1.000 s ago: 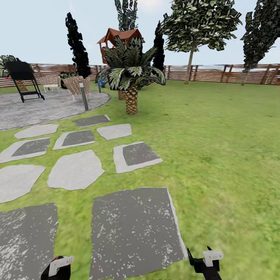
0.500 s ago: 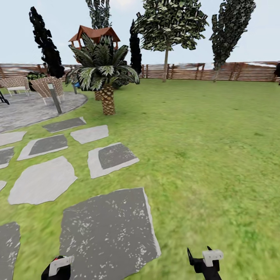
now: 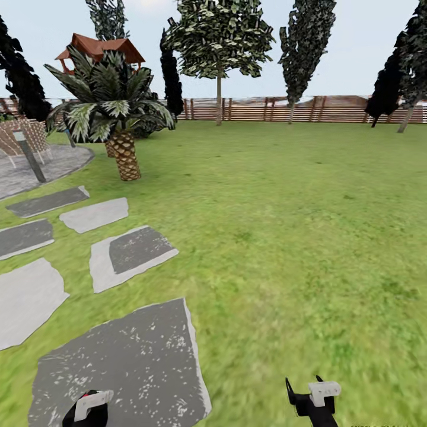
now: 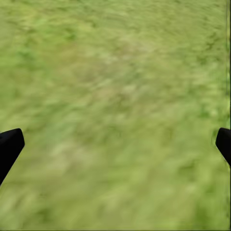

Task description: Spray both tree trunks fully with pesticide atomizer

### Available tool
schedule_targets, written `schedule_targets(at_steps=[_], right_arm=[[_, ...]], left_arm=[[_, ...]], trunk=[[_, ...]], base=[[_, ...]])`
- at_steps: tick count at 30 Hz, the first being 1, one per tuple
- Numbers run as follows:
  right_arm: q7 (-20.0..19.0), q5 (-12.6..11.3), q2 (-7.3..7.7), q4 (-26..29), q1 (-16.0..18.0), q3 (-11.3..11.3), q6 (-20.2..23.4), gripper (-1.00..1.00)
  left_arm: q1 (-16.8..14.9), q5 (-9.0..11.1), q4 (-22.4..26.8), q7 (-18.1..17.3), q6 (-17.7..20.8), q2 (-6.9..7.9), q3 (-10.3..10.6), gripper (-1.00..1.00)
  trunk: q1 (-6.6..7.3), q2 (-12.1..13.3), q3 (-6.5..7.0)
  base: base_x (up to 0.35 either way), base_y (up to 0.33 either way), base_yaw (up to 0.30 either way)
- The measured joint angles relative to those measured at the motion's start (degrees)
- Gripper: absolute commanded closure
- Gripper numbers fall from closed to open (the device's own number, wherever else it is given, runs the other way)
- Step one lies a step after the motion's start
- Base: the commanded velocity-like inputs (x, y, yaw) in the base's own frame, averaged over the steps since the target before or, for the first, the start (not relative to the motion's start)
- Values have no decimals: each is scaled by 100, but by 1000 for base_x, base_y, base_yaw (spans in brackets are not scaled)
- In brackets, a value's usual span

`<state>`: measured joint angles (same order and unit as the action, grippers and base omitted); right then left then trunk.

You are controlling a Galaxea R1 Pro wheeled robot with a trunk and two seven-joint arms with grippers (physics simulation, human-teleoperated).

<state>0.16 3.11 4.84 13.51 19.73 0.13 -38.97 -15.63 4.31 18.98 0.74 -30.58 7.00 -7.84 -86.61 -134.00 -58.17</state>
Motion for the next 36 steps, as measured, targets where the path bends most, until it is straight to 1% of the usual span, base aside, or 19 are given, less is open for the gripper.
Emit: schedule_targets(at_steps=[36], right_arm=[[0,2,0,0,-1,0,0,-100]], left_arm=[[4,0,0,0,0,0,-9,100]], trunk=[[0,0,0]], base=[[182,-221,-300]])
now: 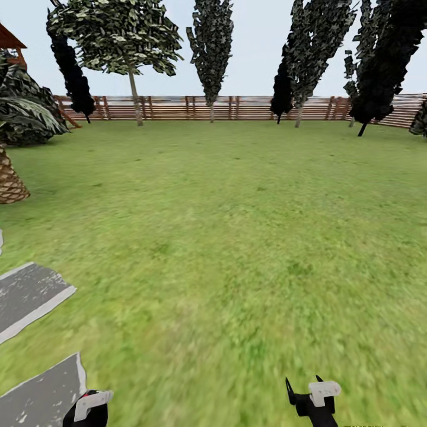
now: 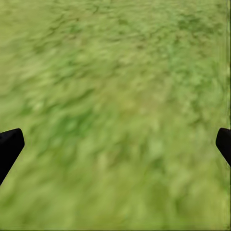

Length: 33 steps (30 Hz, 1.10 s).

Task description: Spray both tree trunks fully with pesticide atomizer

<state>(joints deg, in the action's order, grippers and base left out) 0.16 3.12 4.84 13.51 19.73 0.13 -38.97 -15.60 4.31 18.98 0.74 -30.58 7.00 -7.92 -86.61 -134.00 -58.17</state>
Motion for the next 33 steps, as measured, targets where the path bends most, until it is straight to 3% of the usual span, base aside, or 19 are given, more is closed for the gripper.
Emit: schedule_targets(at_steps=[33], right_arm=[[0,0,-9,0,0,0,0,-100]], left_arm=[[-3,0,0,0,0,0,0,100]], trunk=[[0,0,0]], base=[[181,-222,-300]])
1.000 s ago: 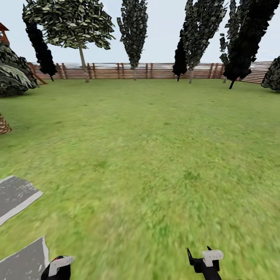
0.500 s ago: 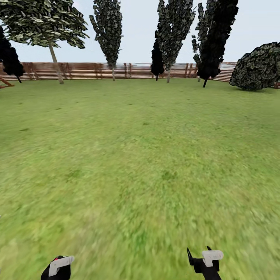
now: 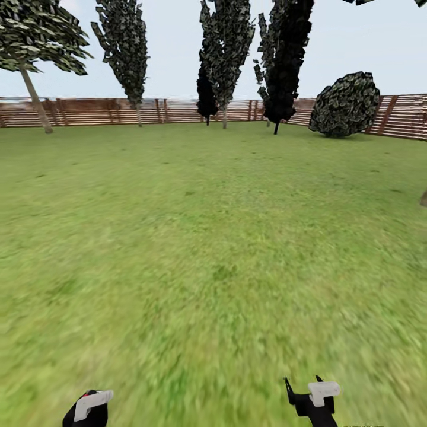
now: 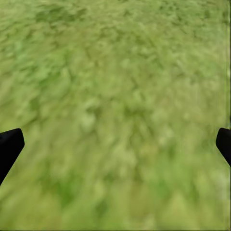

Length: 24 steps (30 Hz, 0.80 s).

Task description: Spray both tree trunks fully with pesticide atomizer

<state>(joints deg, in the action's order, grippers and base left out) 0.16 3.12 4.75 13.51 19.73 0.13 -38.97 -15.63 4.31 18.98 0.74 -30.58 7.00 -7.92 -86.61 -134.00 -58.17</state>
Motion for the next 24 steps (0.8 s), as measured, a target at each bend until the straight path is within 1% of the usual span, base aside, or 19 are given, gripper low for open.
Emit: schedule_targets(at_steps=[24], right_arm=[[1,0,0,0,0,0,0,-100]], left_arm=[[3,0,0,0,0,0,0,100]], trunk=[[0,0,0]], base=[[181,-222,-300]])
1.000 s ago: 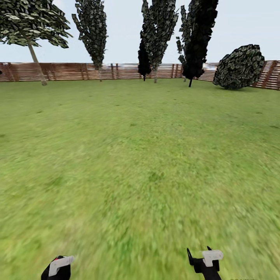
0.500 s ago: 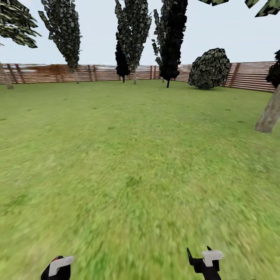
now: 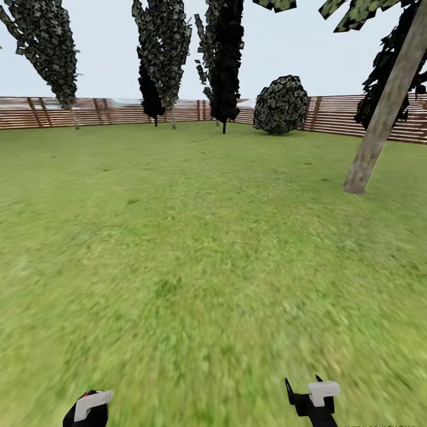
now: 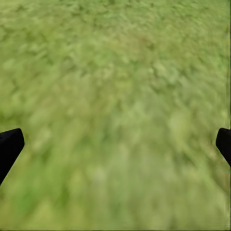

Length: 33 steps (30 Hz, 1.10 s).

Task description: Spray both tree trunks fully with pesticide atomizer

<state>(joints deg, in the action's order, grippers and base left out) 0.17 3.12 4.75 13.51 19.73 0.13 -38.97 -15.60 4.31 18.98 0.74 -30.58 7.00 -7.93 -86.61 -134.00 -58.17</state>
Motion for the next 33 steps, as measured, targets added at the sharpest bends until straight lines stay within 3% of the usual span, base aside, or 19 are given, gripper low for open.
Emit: schedule_targets(at_steps=[33], right_arm=[[0,-8,-17,20,0,14,8,-100]], left_arm=[[-1,-6,-7,0,8,9,0,100]], trunk=[[1,0,0]], base=[[212,-208,-300]])
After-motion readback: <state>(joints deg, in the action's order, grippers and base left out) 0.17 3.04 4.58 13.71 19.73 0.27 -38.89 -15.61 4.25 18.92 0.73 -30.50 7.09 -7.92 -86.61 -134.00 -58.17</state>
